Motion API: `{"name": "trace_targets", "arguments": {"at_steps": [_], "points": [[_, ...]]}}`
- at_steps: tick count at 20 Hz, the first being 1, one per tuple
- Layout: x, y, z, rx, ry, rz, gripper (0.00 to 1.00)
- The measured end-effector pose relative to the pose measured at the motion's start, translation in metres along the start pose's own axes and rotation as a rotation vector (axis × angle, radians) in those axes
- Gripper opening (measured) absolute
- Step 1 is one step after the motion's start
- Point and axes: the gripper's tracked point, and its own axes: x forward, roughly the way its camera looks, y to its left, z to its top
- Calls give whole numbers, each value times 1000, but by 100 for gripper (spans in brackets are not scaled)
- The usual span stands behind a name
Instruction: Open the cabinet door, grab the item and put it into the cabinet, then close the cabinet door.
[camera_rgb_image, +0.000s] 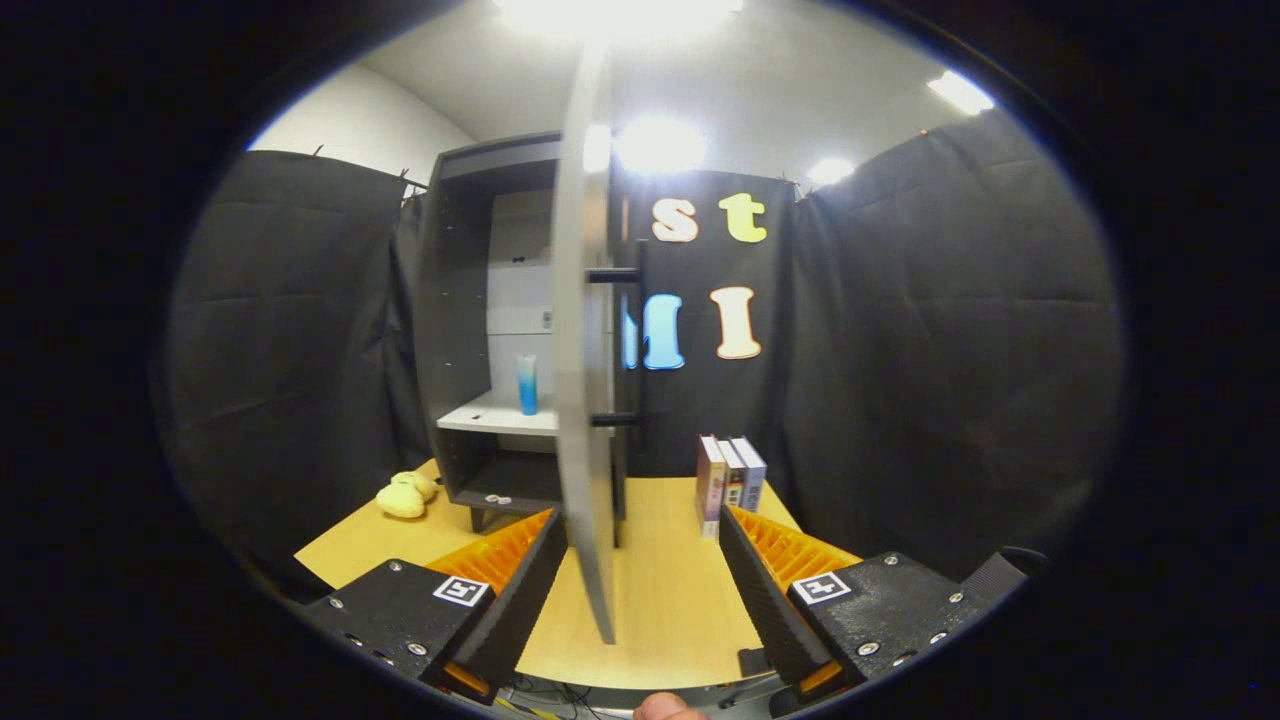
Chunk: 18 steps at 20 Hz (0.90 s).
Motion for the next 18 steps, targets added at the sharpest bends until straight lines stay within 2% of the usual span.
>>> {"name": "trace_targets", "arguments": {"at_steps": [4, 8, 12, 15, 18], "points": [[36, -38, 39, 17, -48, -24, 94], [75, -27, 64, 22, -95, 60, 94], [83, -17, 67, -5, -129, 92, 92], [82, -9, 62, 58, -99, 82, 91], [74, 22, 61, 74, -83, 67, 91]]}}
